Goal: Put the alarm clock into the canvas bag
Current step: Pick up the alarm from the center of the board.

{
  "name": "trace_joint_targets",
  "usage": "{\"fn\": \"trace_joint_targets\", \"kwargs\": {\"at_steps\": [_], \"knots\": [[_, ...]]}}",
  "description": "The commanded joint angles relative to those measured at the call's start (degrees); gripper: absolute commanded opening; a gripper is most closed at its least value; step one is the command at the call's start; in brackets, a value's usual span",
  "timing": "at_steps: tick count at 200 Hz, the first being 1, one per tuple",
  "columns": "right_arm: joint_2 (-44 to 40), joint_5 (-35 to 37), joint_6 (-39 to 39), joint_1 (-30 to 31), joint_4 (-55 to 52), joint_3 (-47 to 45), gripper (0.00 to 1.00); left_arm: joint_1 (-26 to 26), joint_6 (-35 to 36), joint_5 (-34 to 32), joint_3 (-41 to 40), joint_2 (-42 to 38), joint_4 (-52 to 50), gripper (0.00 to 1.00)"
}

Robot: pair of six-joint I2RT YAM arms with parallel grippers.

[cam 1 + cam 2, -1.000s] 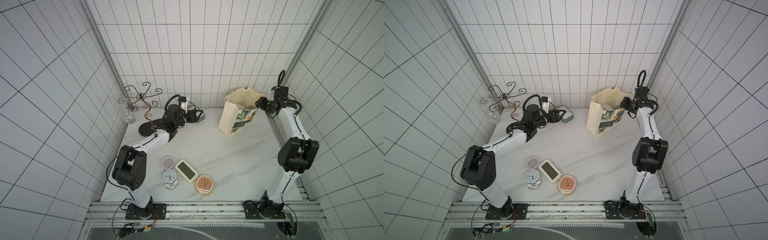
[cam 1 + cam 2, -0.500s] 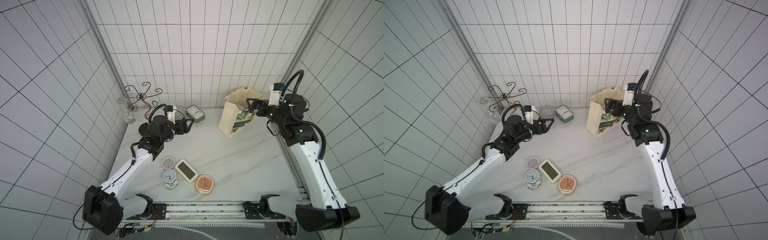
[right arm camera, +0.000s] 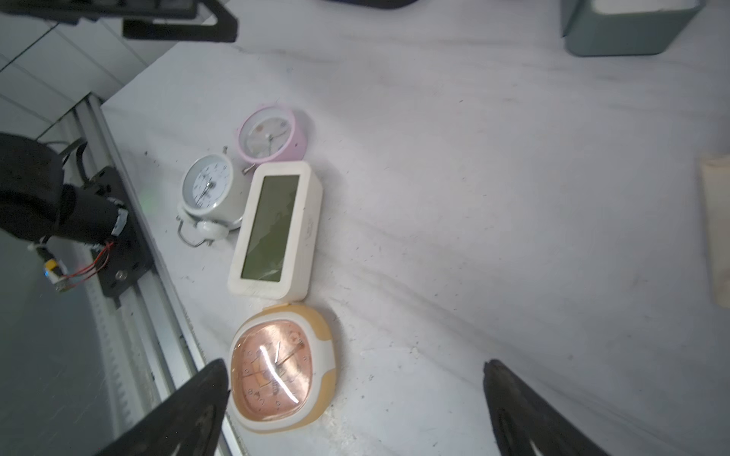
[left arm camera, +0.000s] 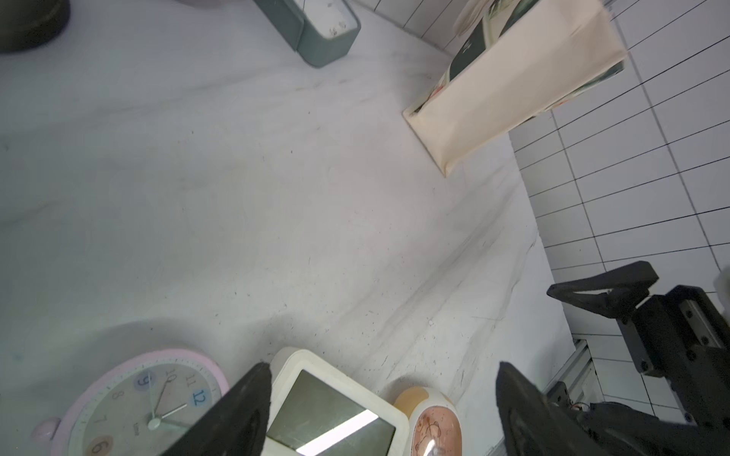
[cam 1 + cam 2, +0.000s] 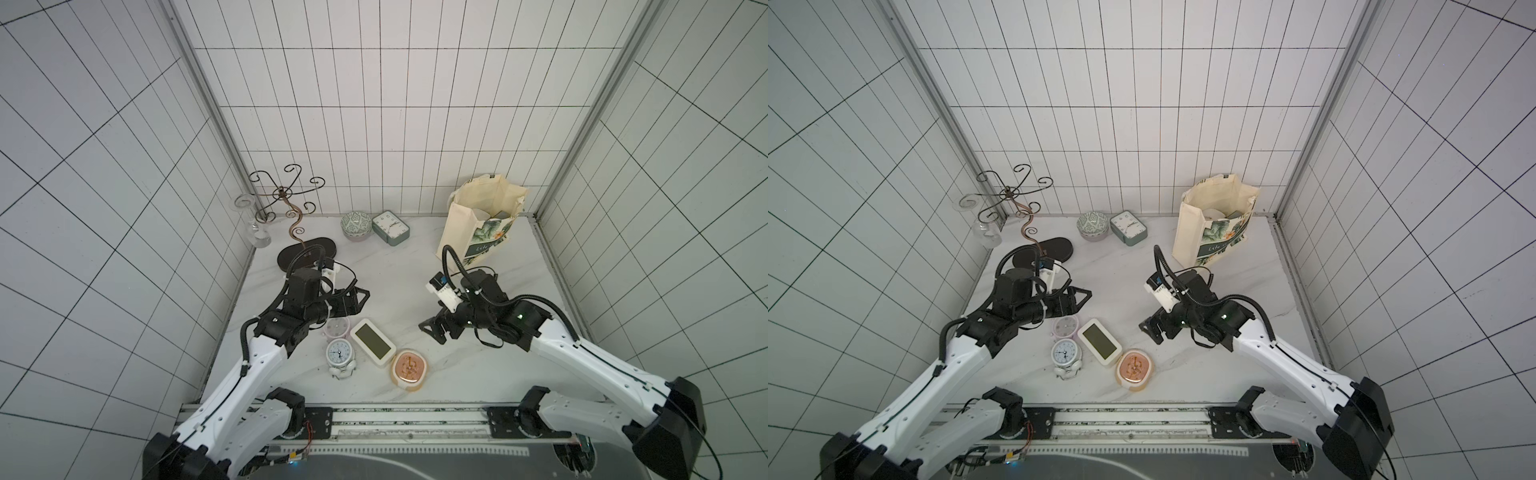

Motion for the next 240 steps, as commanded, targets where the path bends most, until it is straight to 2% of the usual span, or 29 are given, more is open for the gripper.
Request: {"fn": "trace_joint_targets", "kwargs": {"at_steps": [1,18,43,82,101,128,165,240], "knots": [[2.3,-1.7,-0.5,4.4,0.6,-2.4,1.00,0.2,4.1,6.8,2.7,3.4,-7.5,0.87],[4.6,-0.1,2.2,6.8,0.8,-2.8,1.00,0.2,5.3,9.5,1.8,4.4,-8.0,0.86],[6.6,3.1,3.0,8.7,2.2,-3.2,1.00,0.3,7.2,5.6,1.6,5.2,-8.9,0.86],[14.9,-3.6,6.0,7.6,5.9,0.5,0.93,1.0,7.5,2.1,2.8,7.8,-13.7,0.83],[18.1,-3.4,7.9,7.1,6.4,2.4,0.92,2.0,6.9,1.8,1.9,6.6,-14.6,0.82],[21.6,-0.2,8.5,8.6,6.6,5.4,1.00,3.4,7.0,1.6,3.0,5.8,-16.5,0.83],[25.9,4.4,11.0,12.0,7.2,9.6,1.00,6.6,7.4,2.6,2.9,3.0,-20.0,0.83],[34.6,13.3,13.2,17.9,8.7,18.3,1.00,8.2,6.0,1.8,2.5,1.5,-19.1,0.83]]}}
